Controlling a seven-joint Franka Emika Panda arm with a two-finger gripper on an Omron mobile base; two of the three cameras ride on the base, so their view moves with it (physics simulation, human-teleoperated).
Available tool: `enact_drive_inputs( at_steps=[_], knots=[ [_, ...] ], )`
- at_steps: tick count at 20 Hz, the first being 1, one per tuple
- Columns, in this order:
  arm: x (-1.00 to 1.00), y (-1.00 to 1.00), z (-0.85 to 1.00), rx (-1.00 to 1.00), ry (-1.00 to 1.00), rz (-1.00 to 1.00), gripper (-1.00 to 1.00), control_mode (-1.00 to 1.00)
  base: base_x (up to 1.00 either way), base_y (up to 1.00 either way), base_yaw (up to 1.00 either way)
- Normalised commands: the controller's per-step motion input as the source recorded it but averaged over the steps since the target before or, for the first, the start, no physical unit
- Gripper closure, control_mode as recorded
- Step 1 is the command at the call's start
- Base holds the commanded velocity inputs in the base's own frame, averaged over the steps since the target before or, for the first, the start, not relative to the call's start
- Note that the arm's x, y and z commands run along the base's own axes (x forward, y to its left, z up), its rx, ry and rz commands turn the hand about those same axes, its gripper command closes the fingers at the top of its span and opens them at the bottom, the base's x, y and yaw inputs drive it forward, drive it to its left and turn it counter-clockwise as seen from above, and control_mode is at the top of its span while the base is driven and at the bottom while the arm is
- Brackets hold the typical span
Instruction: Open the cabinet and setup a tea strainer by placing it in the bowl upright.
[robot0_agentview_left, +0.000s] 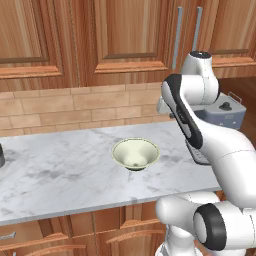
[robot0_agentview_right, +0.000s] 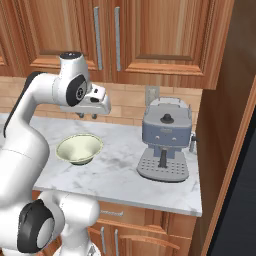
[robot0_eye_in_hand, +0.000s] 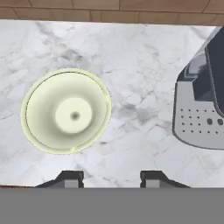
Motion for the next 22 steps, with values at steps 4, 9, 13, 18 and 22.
enact_drive_inputs(
  at_steps=[4,9,13,18,22],
  knots=[
    [0.01,0.11,0.08,-0.01,-0.11,-0.07,-1.0,-1.0,0.0,0.0,0.0],
    [-0.06,-0.2,0.86,-0.02,-0.53,-0.07,-1.0,-1.0,0.0,0.0,0.0],
    [-0.11,-0.64,1.0,0.03,-0.55,0.0,-1.0,-1.0,0.0,0.0,0.0],
    [0.0,-0.6,1.0,0.0,-0.33,-0.01,-1.0,-1.0,0.0,0.0,0.0],
    [0.0,-0.41,0.63,-0.01,-0.09,-0.13,-1.0,-1.0,0.0,0.0,0.0]
  ],
)
